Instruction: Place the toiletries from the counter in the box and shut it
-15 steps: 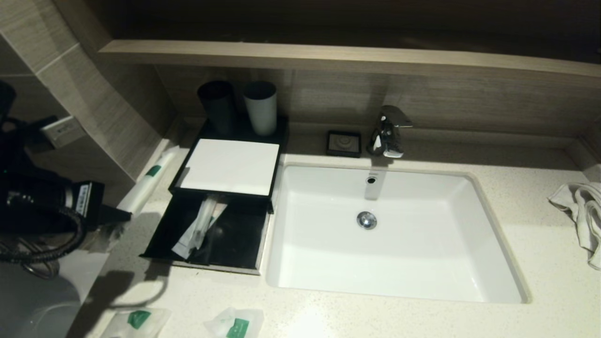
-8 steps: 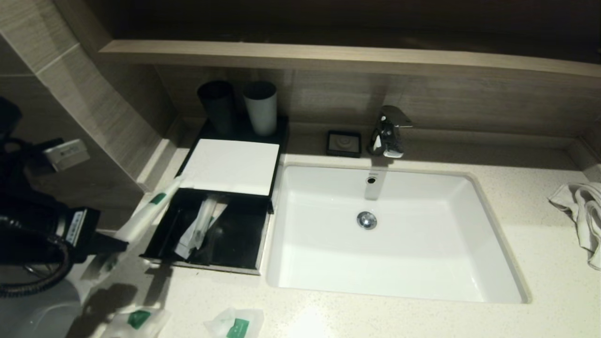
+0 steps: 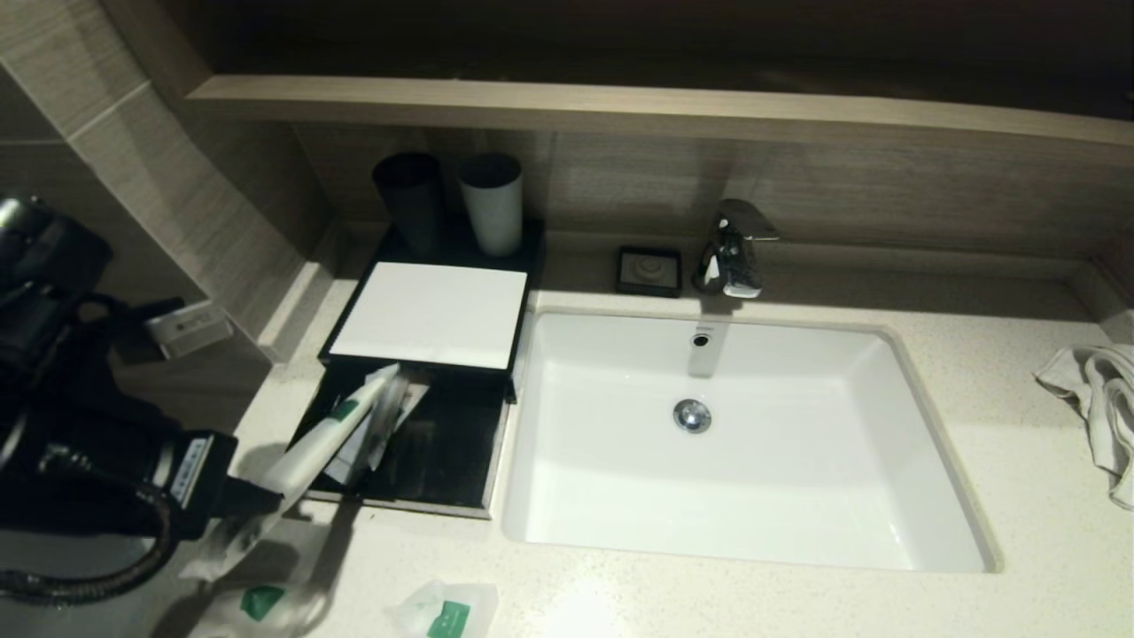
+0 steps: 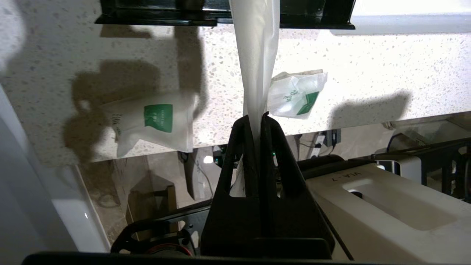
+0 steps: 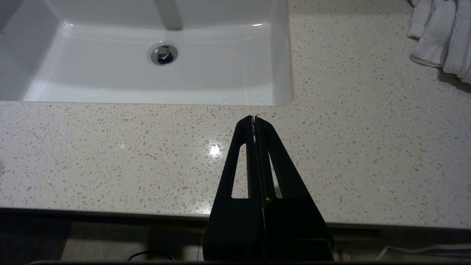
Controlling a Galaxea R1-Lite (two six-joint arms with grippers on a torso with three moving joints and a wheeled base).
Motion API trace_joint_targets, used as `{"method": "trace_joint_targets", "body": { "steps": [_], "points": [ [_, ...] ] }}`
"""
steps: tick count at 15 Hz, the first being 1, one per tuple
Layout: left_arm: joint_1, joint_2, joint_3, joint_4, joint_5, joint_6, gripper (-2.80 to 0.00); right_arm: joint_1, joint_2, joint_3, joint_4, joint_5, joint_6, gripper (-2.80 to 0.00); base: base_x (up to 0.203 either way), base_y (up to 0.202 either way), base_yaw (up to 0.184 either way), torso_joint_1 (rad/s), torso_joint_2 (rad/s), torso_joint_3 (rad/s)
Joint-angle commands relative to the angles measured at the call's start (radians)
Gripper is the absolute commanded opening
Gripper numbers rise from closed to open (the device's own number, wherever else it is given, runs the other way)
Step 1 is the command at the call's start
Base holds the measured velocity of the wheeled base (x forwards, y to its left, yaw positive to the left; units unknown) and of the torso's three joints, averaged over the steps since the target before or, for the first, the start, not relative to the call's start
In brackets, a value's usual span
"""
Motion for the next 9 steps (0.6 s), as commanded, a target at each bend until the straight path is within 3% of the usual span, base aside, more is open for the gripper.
{"method": "trace_joint_targets", "body": {
  "steps": [1,9],
  "points": [
    [-0.024,0.045,0.001,0.003,-0.001,-0.011,-2.8,0.0,0.002,0.0,0.0,0.0,0.0,-2.8,0.0,0.0,0.0,0.0,0.0,0.0],
    [-0.037,0.138,0.0,-0.058,-0.001,-0.028,-2.8,0.0,0.0,0.0,0.0,-0.001,0.0,-2.8,0.0,0.0,0.0,0.0,0.0,0.0]
  ]
}}
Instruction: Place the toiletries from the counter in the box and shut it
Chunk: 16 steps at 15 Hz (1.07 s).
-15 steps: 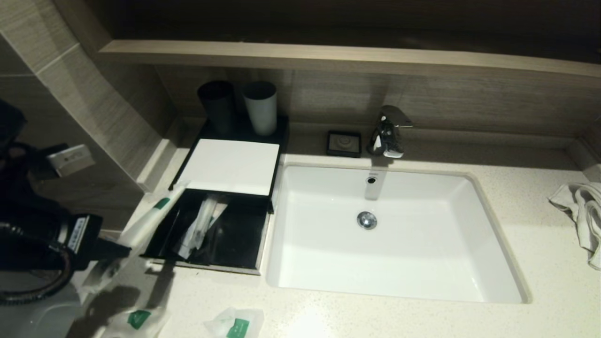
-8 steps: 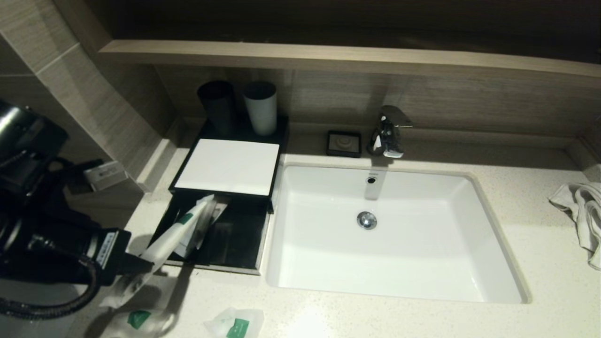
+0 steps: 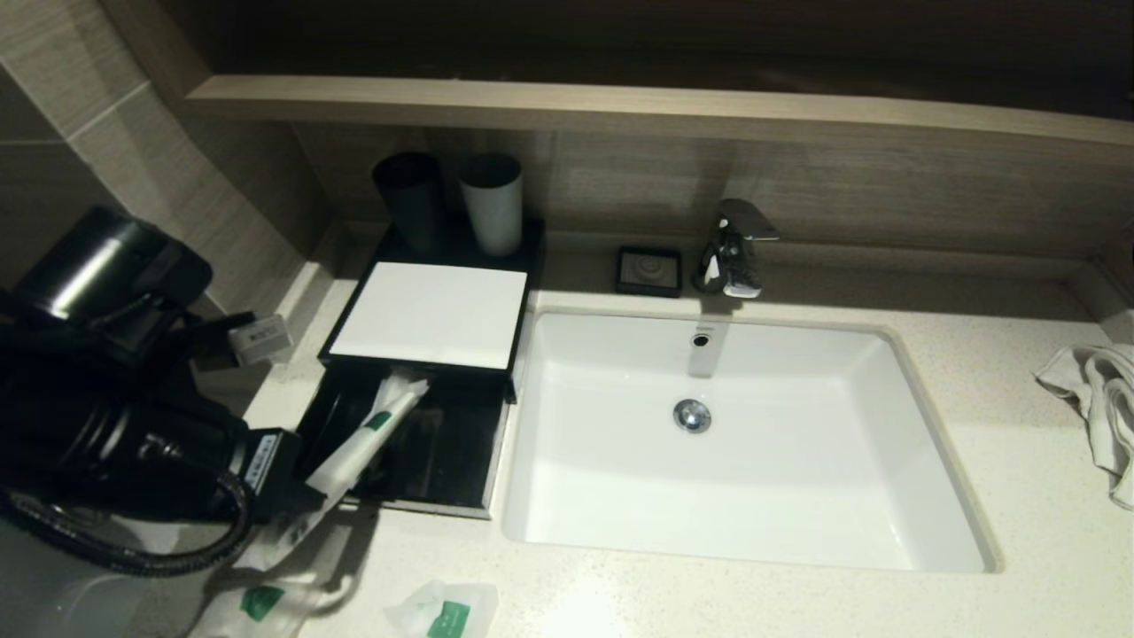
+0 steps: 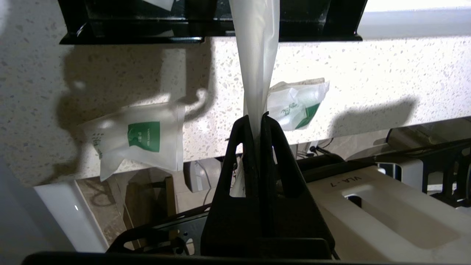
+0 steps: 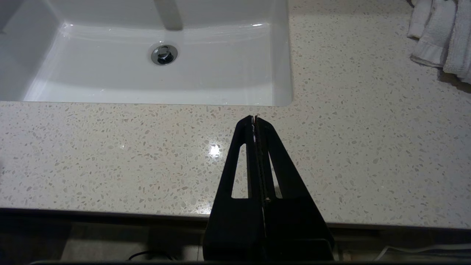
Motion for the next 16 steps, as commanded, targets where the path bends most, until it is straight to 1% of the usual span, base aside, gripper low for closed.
{"method": "trace_joint_targets", "body": {
  "steps": [1,7,13,16],
  "points": [
    [0.0,0.045,0.001,-0.015,-0.001,-0.009,-2.8,0.0,0.001,0.0,0.0,0.0,0.0,-2.8,0.0,0.0,0.0,0.0,0.0,0.0],
    [-0.002,0.115,-0.004,-0.101,0.0,-0.009,-2.8,0.0,0.001,0.0,0.0,0.0,0.0,-2.8,0.0,0.0,0.0,0.0,0.0,0.0],
    [-0.002,0.159,-0.01,-0.171,0.002,-0.008,-2.8,0.0,0.001,0.0,0.0,0.0,0.0,-2.8,0.0,0.0,0.0,0.0,0.0,0.0],
    [0.0,0.171,-0.002,-0.225,0.01,-0.008,-2.8,0.0,0.002,0.0,0.0,0.0,0.0,-2.8,0.0,0.0,0.0,0.0,0.0,0.0]
  ]
}}
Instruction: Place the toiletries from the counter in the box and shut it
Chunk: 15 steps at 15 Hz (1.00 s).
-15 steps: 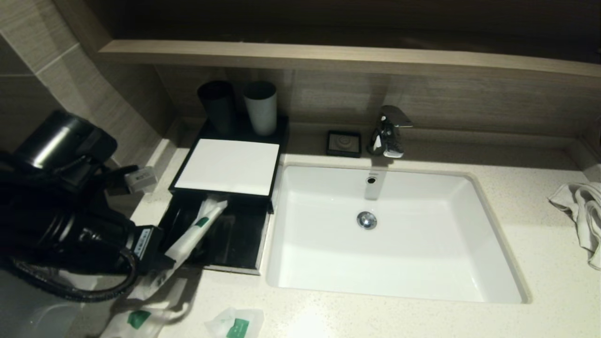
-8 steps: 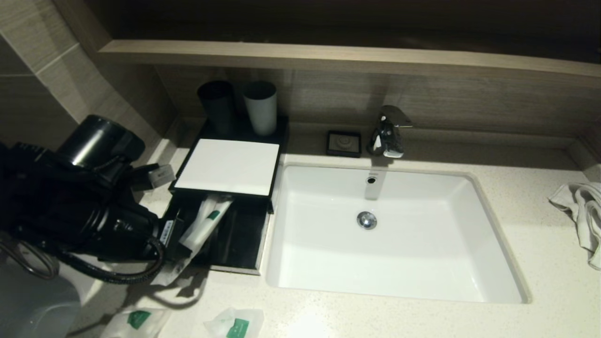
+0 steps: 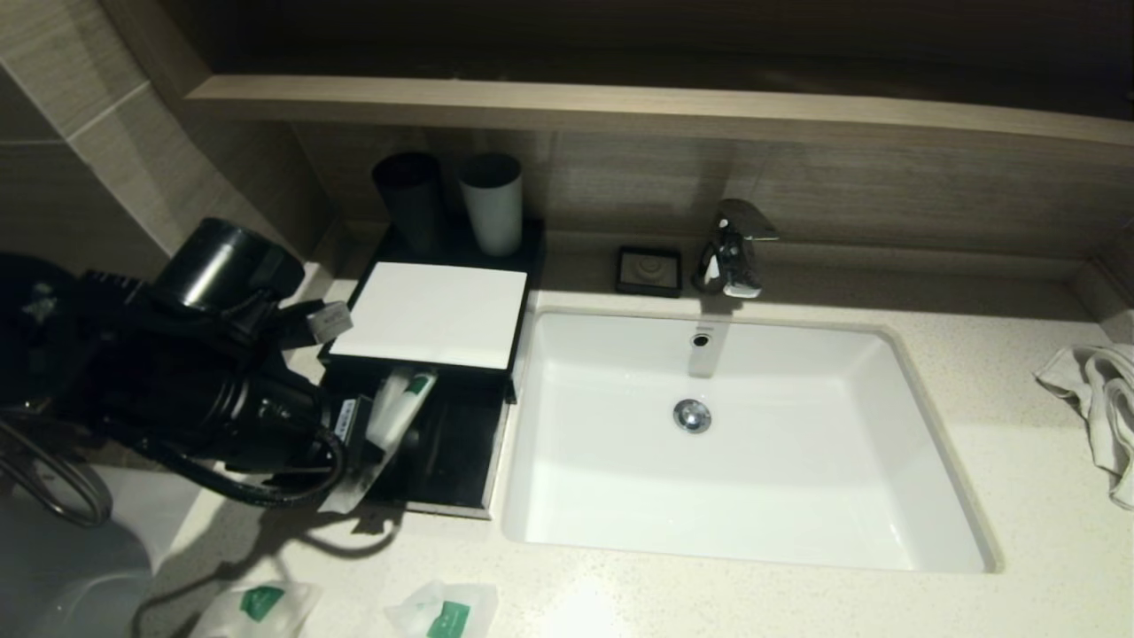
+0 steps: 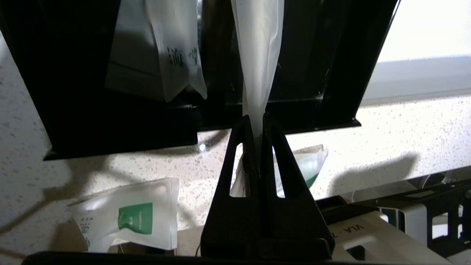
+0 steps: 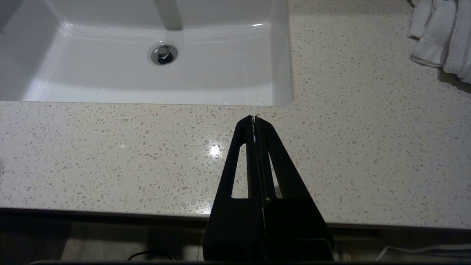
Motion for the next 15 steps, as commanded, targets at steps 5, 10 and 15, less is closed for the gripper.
{"method": "trace_joint_targets", "body": {
  "steps": [5,10,15],
  "points": [
    [0.0,0.031,0.009,-0.049,0.0,-0.002,-2.8,0.0,0.002,0.0,0.0,0.0,0.0,-2.8,0.0,0.0,0.0,0.0,0.0,0.0],
    [0.0,0.06,0.008,-0.1,0.006,-0.001,-2.8,0.0,0.001,0.0,0.0,0.0,0.0,-2.8,0.0,0.0,0.0,0.0,0.0,0.0],
    [0.0,0.089,0.011,-0.144,0.006,-0.002,-2.8,0.0,0.0,0.0,0.0,-0.001,0.0,-2.8,0.0,0.0,0.0,0.0,0.0,0.0]
  ]
}}
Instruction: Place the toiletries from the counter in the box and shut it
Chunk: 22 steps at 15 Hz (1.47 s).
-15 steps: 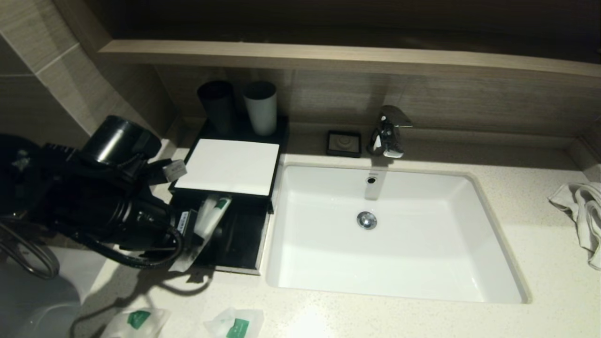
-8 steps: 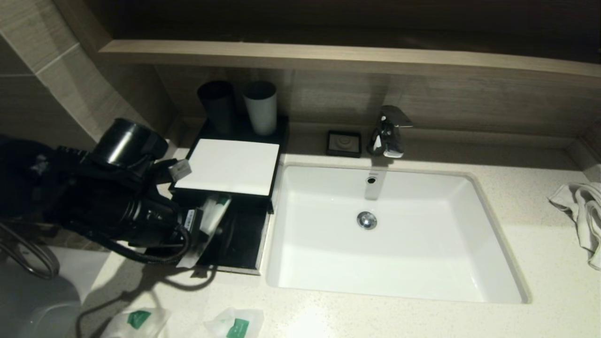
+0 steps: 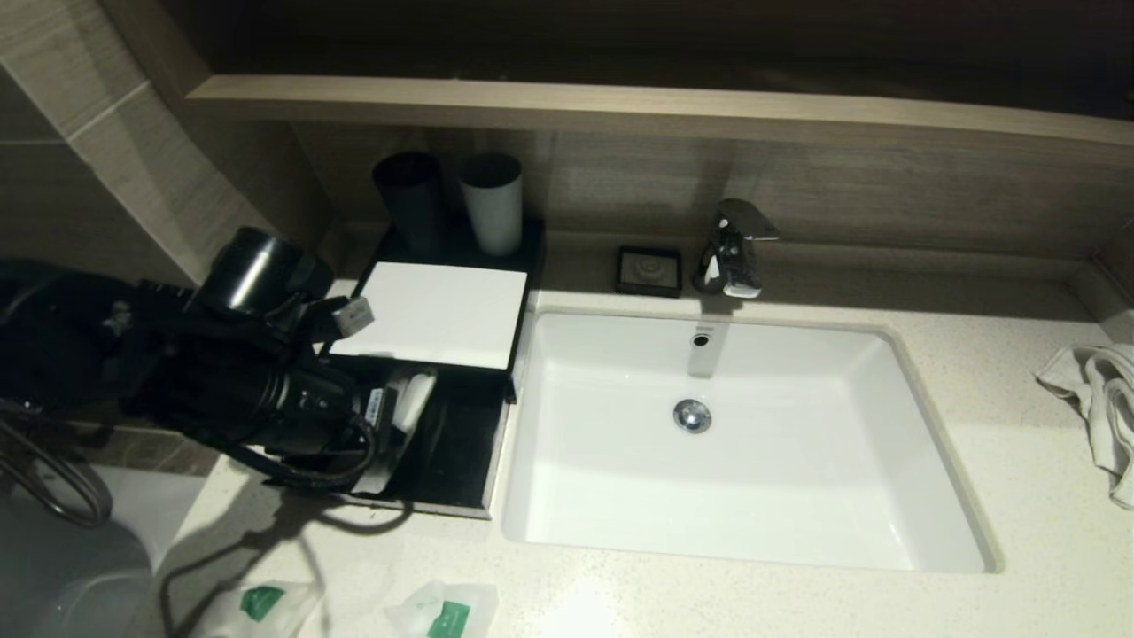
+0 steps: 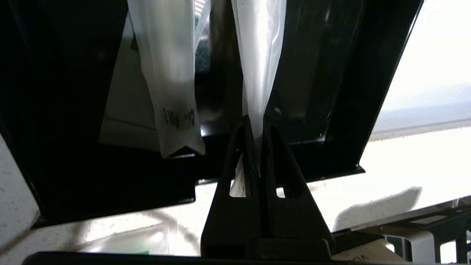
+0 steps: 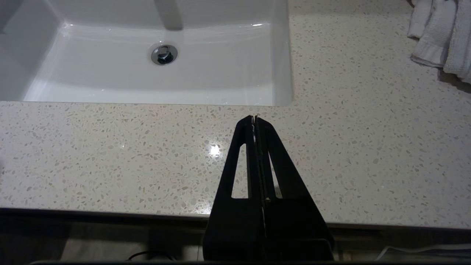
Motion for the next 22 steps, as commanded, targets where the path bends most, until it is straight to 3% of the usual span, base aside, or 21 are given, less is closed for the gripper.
{"method": "trace_joint_targets", "body": {
  "steps": [1,22],
  "points": [
    [0.0,0.02,0.001,-0.015,-0.001,-0.002,-2.8,0.0,0.001,0.0,0.0,0.0,0.0,-2.8,0.0,0.0,0.0,0.0,0.0,0.0],
    [0.0,0.087,-0.004,-0.174,0.028,-0.006,-2.8,0.0,0.001,0.001,0.0,0.0,0.0,-2.8,0.0,0.0,0.0,0.0,0.0,0.0]
  ]
}}
